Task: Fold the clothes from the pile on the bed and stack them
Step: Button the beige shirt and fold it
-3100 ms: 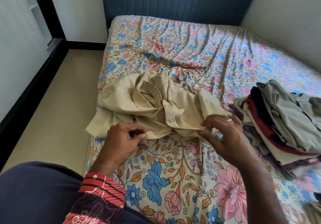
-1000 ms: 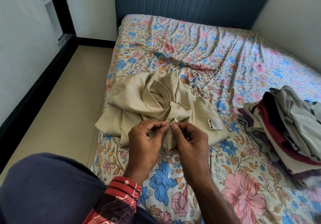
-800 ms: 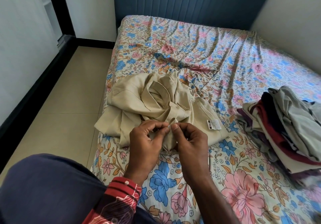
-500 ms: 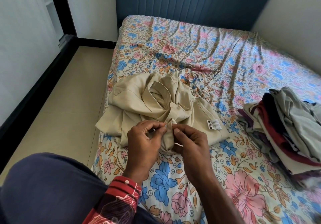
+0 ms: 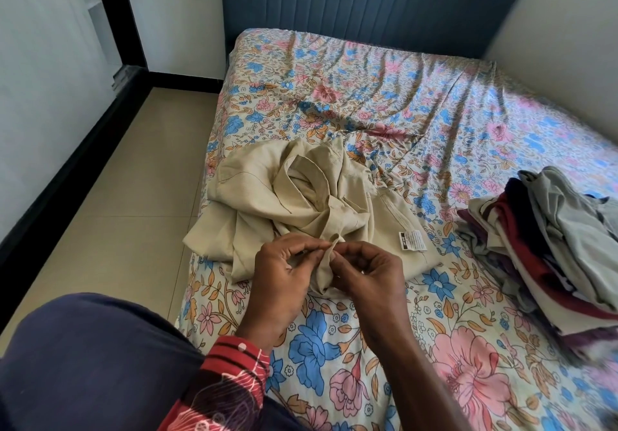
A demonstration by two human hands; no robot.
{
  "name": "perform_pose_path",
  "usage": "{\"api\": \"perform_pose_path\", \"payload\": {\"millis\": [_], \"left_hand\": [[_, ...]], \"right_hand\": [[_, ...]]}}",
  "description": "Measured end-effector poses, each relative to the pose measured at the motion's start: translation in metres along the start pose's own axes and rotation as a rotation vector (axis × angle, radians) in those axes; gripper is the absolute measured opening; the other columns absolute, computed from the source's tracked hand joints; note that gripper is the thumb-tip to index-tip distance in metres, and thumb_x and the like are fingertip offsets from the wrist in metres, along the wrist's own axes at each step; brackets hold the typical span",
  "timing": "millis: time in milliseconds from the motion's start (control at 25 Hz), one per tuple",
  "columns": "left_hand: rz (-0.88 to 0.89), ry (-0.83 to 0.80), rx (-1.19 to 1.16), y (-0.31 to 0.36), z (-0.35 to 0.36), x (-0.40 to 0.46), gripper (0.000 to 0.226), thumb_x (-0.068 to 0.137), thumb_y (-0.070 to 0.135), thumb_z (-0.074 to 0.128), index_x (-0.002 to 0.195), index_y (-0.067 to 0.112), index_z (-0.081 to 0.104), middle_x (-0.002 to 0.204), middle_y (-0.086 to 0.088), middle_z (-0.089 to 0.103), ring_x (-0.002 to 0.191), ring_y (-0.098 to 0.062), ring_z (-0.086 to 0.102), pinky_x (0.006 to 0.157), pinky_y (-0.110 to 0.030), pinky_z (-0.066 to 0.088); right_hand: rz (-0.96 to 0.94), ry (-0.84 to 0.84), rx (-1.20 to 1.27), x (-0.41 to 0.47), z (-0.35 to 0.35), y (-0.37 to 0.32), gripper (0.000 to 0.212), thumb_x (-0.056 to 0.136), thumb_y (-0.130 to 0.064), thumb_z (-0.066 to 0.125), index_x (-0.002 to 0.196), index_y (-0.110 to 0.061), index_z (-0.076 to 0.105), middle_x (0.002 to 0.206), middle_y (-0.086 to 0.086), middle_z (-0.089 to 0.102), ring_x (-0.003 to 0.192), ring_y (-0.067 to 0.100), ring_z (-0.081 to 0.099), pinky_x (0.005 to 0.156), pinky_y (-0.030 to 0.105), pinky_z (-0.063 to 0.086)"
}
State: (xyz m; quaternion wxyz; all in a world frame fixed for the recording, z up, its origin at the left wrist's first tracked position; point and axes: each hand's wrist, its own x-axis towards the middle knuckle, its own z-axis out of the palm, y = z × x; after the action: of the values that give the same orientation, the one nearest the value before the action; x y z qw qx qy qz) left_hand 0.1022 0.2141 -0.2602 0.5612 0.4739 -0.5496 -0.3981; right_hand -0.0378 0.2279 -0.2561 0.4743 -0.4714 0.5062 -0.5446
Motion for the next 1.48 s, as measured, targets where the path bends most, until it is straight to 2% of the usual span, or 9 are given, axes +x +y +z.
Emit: {"api": "perform_pose_path", "payload": {"millis": [120, 240, 360, 480, 640, 840, 1080, 1320, 1480], "left_hand": [[-0.032, 0.058, -0.012, 0.001, -0.001, -0.001, 0.017, 0.084, 0.004, 0.079, 0.089, 0.021, 0.079, 0.087, 0.011, 0.077, 0.086, -0.005, 0.073, 0.077, -0.022, 0.058], [-0.004, 0.085, 0.139, -0.006, -0.002, -0.002, 0.012, 0.085, 0.014, 0.079, 0.09, 0.025, 0.078, 0.091, 0.012, 0.073, 0.093, -0.01, 0.068, 0.082, -0.039, 0.06], [0.002, 0.053, 0.328, -0.005, 0.001, -0.004, 0.011, 0.09, 0.037, 0.065, 0.086, 0.046, 0.069, 0.101, 0.028, 0.066, 0.103, -0.005, 0.059, 0.09, -0.052, 0.052], [-0.008, 0.034, 0.314, -0.001, 0.002, -0.006, 0.01, 0.093, 0.035, 0.065, 0.088, 0.039, 0.072, 0.094, 0.021, 0.069, 0.098, -0.002, 0.061, 0.089, -0.04, 0.052], [-0.228, 0.003, -0.07, 0.008, -0.002, -0.001, 0.021, 0.1, 0.01, 0.062, 0.09, 0.02, 0.077, 0.085, 0.004, 0.076, 0.081, -0.003, 0.07, 0.068, -0.016, 0.052], [-0.187, -0.039, -0.079, 0.007, -0.002, -0.001, 0.012, 0.095, 0.008, 0.068, 0.09, 0.015, 0.076, 0.083, 0.003, 0.076, 0.081, -0.008, 0.071, 0.075, -0.022, 0.057], [-0.239, -0.024, -0.076, 0.002, -0.001, -0.001, 0.017, 0.1, 0.011, 0.062, 0.089, 0.014, 0.074, 0.083, -0.002, 0.074, 0.082, -0.016, 0.071, 0.073, -0.028, 0.058], [-0.212, -0.041, 0.088, -0.001, -0.004, 0.001, 0.021, 0.096, 0.011, 0.068, 0.077, 0.019, 0.073, 0.067, 0.011, 0.067, 0.063, 0.0, 0.06, 0.059, -0.017, 0.048], [-0.215, -0.034, 0.138, 0.0, -0.006, 0.0, 0.025, 0.098, 0.017, 0.064, 0.076, 0.012, 0.074, 0.068, -0.003, 0.069, 0.063, -0.016, 0.062, 0.062, -0.036, 0.054]], "right_hand": [[0.005, 0.002, 0.002, -0.001, 0.003, 0.003, 0.006, 0.092, -0.011, 0.075, 0.097, -0.009, 0.078, 0.086, 0.018, 0.076, 0.077, 0.035, 0.071, 0.073, 0.052, 0.06], [-0.045, 0.04, -0.101, 0.0, 0.006, 0.005, 0.002, 0.094, -0.012, 0.075, 0.094, -0.012, 0.077, 0.082, 0.011, 0.075, 0.074, 0.028, 0.068, 0.072, 0.054, 0.059], [-0.135, 0.121, -0.267, 0.001, 0.008, 0.009, 0.006, 0.092, -0.011, 0.075, 0.09, -0.017, 0.076, 0.077, 0.001, 0.074, 0.067, 0.013, 0.067, 0.063, 0.034, 0.058], [-0.174, 0.147, -0.3, 0.001, 0.008, 0.009, 0.006, 0.091, -0.01, 0.077, 0.092, -0.017, 0.076, 0.078, -0.004, 0.075, 0.066, 0.009, 0.069, 0.061, 0.023, 0.055], [-0.173, 0.106, -0.21, 0.001, 0.009, 0.005, 0.009, 0.09, -0.007, 0.077, 0.096, -0.014, 0.079, 0.081, 0.0, 0.077, 0.071, 0.013, 0.071, 0.064, 0.024, 0.057], [-0.153, 0.068, -0.123, 0.0, 0.007, 0.006, 0.01, 0.093, -0.006, 0.074, 0.099, -0.014, 0.076, 0.079, 0.011, 0.073, 0.067, 0.024, 0.064, 0.06, 0.039, 0.054], [-0.176, 0.057, -0.148, -0.001, 0.011, 0.01, 0.011, 0.092, -0.006, 0.074, 0.097, -0.015, 0.076, 0.074, 0.006, 0.071, 0.06, 0.014, 0.06, 0.052, 0.042, 0.054], [-0.262, 0.05, -0.368, 0.001, 0.005, 0.018, 0.017, 0.09, -0.004, 0.076, 0.103, -0.014, 0.081, 0.087, -0.008, 0.078, 0.08, 0.007, 0.075, 0.072, 0.021, 0.058], [-0.403, 0.061, -0.556, 0.001, 0.005, 0.021, 0.015, 0.09, -0.009, 0.077, 0.103, -0.016, 0.08, 0.091, -0.012, 0.076, 0.082, 0.003, 0.073, 0.074, 0.021, 0.059]]}}
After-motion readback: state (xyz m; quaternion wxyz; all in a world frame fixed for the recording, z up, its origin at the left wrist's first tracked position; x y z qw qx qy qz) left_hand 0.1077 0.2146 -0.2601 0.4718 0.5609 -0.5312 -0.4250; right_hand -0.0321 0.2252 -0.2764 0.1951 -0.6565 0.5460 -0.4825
